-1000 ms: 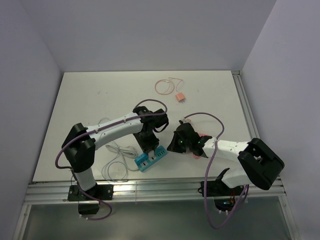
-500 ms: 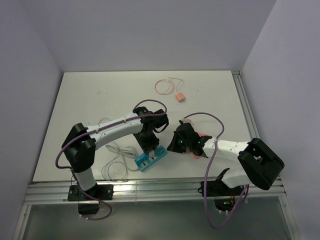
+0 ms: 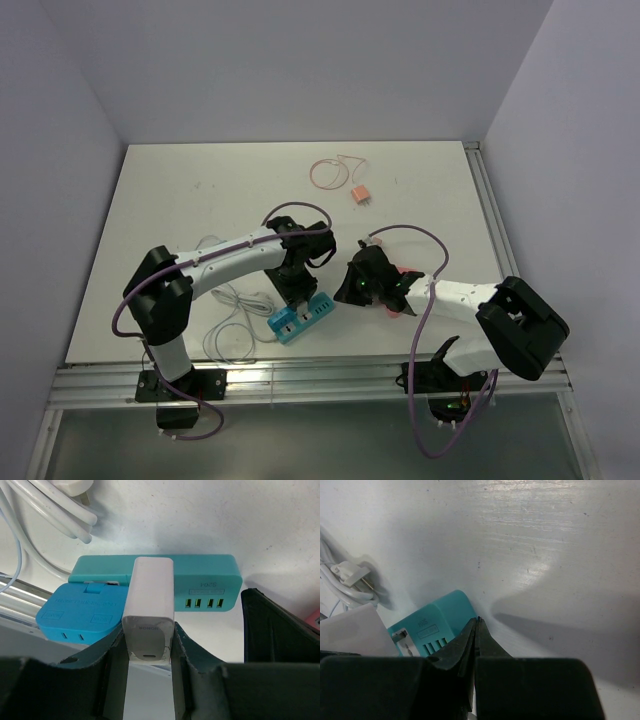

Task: Insert the plug

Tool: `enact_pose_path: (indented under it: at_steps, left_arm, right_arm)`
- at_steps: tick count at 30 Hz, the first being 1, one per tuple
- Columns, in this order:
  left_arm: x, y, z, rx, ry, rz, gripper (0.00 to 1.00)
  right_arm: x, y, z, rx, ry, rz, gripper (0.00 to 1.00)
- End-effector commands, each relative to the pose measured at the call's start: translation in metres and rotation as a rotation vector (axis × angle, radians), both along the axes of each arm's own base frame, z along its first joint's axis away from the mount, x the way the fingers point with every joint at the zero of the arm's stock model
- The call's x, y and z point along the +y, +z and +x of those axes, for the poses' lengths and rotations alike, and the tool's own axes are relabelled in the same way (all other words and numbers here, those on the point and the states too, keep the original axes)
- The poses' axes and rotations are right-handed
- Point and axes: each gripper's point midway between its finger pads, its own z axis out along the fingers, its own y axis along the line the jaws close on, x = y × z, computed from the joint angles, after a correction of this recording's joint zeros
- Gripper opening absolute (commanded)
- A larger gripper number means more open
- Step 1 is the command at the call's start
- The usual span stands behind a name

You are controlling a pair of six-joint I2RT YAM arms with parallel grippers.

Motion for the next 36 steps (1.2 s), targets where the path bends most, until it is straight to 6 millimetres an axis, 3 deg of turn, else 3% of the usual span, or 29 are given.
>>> enact_pose_path:
  at_steps: [1,14,29,36]
  left_arm:
    - [0.010,0.003,-0.003,-0.011,0.035,0.029,0.00]
    - [0.012,0.001,0.001,-0.033,0.065,0.041,0.00]
    - [0.028,-0.041,-0.017,0.023,0.029,0.094,0.00]
    - [0.029,-0.035,-0.015,0.020,0.008,0.115,0.00]
  right_arm:
    - [0.003,0.012,0.008,-0.053,-0.007,0.025,0.00]
    - [0.000,0.011,0.008,-0.055,-0.009,0.021,0.00]
    - [0.000,0.017,0.011,-0.067,-0.013,0.015,0.00]
    - [0.001,0.019,0.012,-0.066,-0.013,0.018,0.00]
